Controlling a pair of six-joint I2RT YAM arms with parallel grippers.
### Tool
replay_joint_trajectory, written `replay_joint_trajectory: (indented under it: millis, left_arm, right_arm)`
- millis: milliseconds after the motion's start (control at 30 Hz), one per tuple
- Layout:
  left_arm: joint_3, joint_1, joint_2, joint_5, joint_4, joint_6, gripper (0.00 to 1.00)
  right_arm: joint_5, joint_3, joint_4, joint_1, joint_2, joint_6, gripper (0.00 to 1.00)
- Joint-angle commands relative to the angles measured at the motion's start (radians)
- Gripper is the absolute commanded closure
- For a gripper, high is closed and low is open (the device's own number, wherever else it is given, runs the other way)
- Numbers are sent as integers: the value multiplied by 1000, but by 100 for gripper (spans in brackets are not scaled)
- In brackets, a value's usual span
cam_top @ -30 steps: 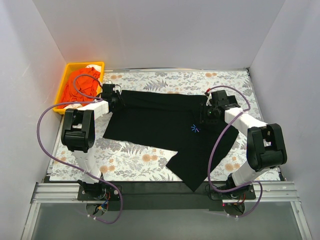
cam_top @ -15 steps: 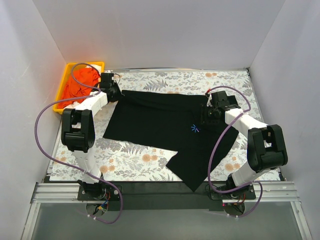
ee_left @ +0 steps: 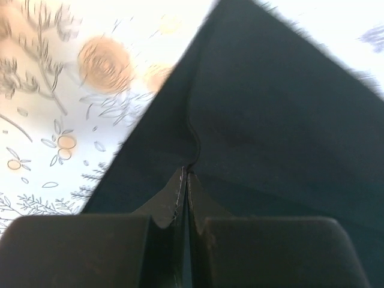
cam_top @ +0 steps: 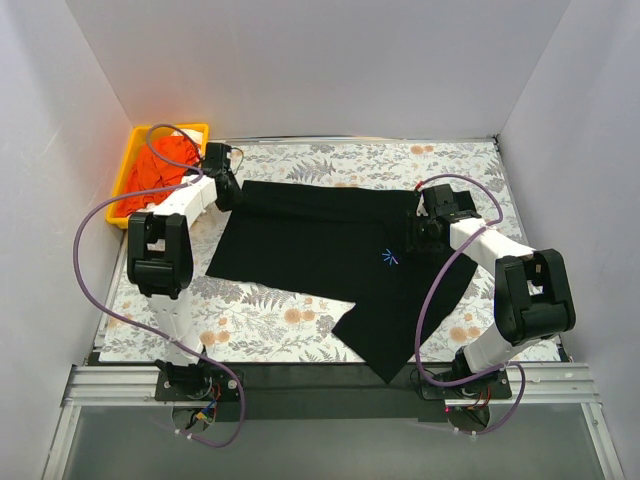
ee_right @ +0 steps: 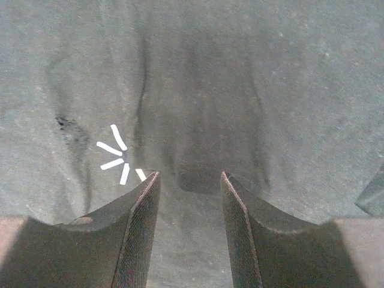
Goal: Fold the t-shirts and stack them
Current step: Fold the tshirt
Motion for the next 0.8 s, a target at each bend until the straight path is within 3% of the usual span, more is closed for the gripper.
replay_joint_trajectory:
  millis: [0,433,767]
  left_arm:
    - [28,2,35,-61,-92,-14,98]
    - [52,3,102,-138,-85,-29,94]
    - [63,3,96,-104,-85,-18,96]
  right_arm:
    - [43,7,-19,5,0,-13,56]
    - [63,56,-70,15,-63,-42,56]
    - [175,145,-62,184,56,-91,53]
